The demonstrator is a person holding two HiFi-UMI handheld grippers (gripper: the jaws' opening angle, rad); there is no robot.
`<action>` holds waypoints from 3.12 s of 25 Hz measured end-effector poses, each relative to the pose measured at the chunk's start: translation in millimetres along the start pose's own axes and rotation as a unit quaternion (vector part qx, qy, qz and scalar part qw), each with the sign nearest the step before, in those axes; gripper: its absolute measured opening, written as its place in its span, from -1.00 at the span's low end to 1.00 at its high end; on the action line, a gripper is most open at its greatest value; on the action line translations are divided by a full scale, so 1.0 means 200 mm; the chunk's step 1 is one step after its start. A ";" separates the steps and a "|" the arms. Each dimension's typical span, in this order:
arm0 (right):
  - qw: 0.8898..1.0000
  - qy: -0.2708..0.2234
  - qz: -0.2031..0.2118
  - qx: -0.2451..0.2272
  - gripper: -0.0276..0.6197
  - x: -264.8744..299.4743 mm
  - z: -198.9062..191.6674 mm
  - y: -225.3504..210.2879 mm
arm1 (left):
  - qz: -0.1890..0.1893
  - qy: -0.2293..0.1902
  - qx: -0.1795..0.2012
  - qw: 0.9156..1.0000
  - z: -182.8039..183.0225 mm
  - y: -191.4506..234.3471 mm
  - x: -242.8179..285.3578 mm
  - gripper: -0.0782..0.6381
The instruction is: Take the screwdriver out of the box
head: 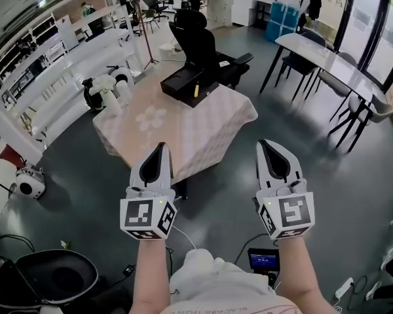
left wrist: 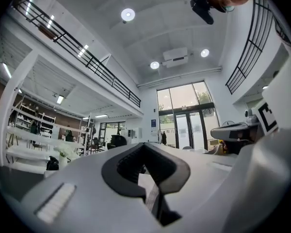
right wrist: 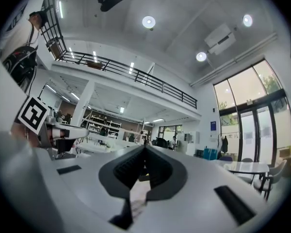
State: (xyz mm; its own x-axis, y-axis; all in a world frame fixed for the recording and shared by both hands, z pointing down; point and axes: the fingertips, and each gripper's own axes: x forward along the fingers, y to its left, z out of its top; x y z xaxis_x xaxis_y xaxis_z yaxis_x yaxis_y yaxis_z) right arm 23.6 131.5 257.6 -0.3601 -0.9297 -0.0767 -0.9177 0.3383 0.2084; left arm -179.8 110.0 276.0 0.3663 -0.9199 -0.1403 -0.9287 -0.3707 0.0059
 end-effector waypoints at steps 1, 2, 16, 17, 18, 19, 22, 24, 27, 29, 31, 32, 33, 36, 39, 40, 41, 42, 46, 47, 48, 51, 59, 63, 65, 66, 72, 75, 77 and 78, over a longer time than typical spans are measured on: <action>1.000 0.002 -0.003 -0.002 -0.90 0.02 -0.01 -0.02 | 0.000 0.002 -0.008 1.000 -0.01 0.01 0.04 -0.76; 1.000 0.005 -0.005 -0.003 -0.90 0.04 -0.02 -0.04 | -0.001 0.002 -0.012 1.000 -0.02 0.02 0.07 -0.76; 0.999 0.029 -0.042 0.002 -0.90 0.78 -0.25 -0.45 | -0.016 0.013 -0.039 0.999 -0.22 0.18 0.99 -0.76; 0.998 0.032 -0.044 0.006 -0.90 0.85 -0.27 -0.49 | -0.022 0.012 -0.042 0.999 -0.23 0.20 1.07 -0.76; 0.998 0.035 -0.046 0.009 -0.90 0.92 -0.29 -0.52 | -0.026 0.010 -0.044 0.999 -0.24 0.23 1.15 -0.76; 0.998 0.037 -0.047 0.011 -0.90 0.99 -0.31 -0.55 | -0.028 0.010 -0.046 0.999 -0.25 0.26 1.22 -0.76; 0.998 0.044 -0.049 0.010 -0.90 1.17 -0.37 -0.61 | -0.031 0.009 -0.052 0.998 -0.28 0.35 1.43 -0.76; 0.998 0.050 -0.048 0.009 -0.90 1.26 -0.40 -0.65 | -0.029 0.010 -0.052 0.998 -0.30 0.39 1.53 -0.76; 0.997 0.056 -0.047 0.012 -0.90 1.37 -0.43 -0.72 | -0.027 0.014 -0.050 0.998 -0.32 0.43 1.65 -0.76; 0.997 0.059 -0.045 0.012 -0.90 1.44 -0.44 -0.77 | -0.026 0.017 -0.051 0.998 -0.34 0.47 1.73 -0.76; 0.997 0.061 -0.042 0.014 -0.90 1.51 -0.46 -0.80 | -0.023 0.019 -0.052 0.998 -0.35 0.50 1.79 -0.76; 0.997 0.062 -0.039 0.016 -0.90 1.54 -0.47 -0.81 | -0.022 0.020 -0.051 0.998 -0.36 0.52 1.81 -0.76; 0.997 0.061 -0.037 0.019 -0.90 1.57 -0.48 -0.83 | -0.020 0.020 -0.050 0.998 -0.36 0.53 1.84 -0.76; 0.998 0.057 -0.022 0.023 -0.90 1.69 -0.46 -0.86 | -0.018 0.026 -0.048 0.998 -0.36 0.58 1.92 -0.74; 0.998 0.052 -0.010 0.023 -0.90 1.81 -0.47 -0.93 | -0.026 0.041 -0.062 0.997 -0.41 0.58 2.03 -0.49; 0.998 0.051 -0.007 0.024 -0.90 1.84 -0.49 -0.96 | -0.029 0.046 -0.067 0.996 -0.43 0.57 2.07 -0.35; 0.998 0.050 -0.004 0.026 -0.90 1.88 -0.50 -0.99 | -0.030 0.049 -0.069 0.996 -0.45 0.57 2.11 -0.16; 0.998 0.049 0.001 0.029 -0.90 1.92 -0.51 -1.01 | -0.030 0.054 -0.070 0.996 -0.47 0.57 2.14 -0.02; 0.998 0.049 0.019 0.041 -0.90 2.07 -0.58 -1.11 | -0.027 0.087 -0.068 0.993 -0.55 0.57 2.28 0.10; 0.998 0.050 0.023 0.044 -0.90 2.10 -0.60 -1.13 | -0.024 0.095 -0.065 0.993 -0.57 0.58 2.31 0.10; 0.997 0.050 0.026 0.047 -0.90 2.13 -0.61 -1.16 | -0.019 0.103 -0.060 0.993 -0.58 0.58 2.34 0.10; 0.996 0.053 0.032 0.060 -0.90 2.22 -0.66 -1.26 | -0.010 0.126 -0.044 0.991 -0.62 0.59 2.45 0.10; 0.993 0.072 0.062 0.073 -0.90 2.46 -0.84 -1.43 | 0.014 0.185 -0.054 0.981 -0.83 0.67 2.69 0.09; 0.989 0.094 0.086 0.072 -0.90 2.55 -0.96 -1.43 | 0.027 0.227 -0.063 0.972 -1.00 0.69 2.73 0.09; 0.986 0.111 0.092 0.079 -0.90 2.57 -1.05 -1.42 | 0.027 0.249 -0.078 0.965 -1.09 0.70 2.73 0.07; 0.985 0.120 0.094 0.082 -0.90 2.57 -1.08 -1.42 | 0.026 0.260 -0.085 0.961 -1.14 0.70 2.73 0.06; 0.977 0.170 0.093 0.088 -0.90 2.58 -1.28 -1.38 | 0.023 0.340 -0.125 0.932 -1.46 0.73 2.68 0.02; 0.973 0.191 0.096 0.090 -0.90 2.55 -1.36 -1.35 | 0.024 0.390 -0.141 0.910 -1.63 0.73 2.64 -0.04; 0.969 0.206 0.092 0.097 -0.90 2.54 -1.43 -1.34 | 0.022 0.423 -0.145 0.894 -1.74 0.72 2.61 -0.05; 0.967 0.215 0.089 0.102 -0.90 2.53 -1.46 -1.32 | 0.021 0.440 -0.146 0.886 -1.80 0.72 2.60 -0.06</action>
State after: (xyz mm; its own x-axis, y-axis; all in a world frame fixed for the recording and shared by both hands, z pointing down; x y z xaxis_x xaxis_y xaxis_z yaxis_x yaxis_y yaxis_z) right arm 133.3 -471.7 449.1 -0.4533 -0.8135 0.3644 -0.8770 0.4801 -0.0190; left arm -103.1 -467.0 559.8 0.3546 -0.6288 0.6920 -0.9350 -0.2328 0.2675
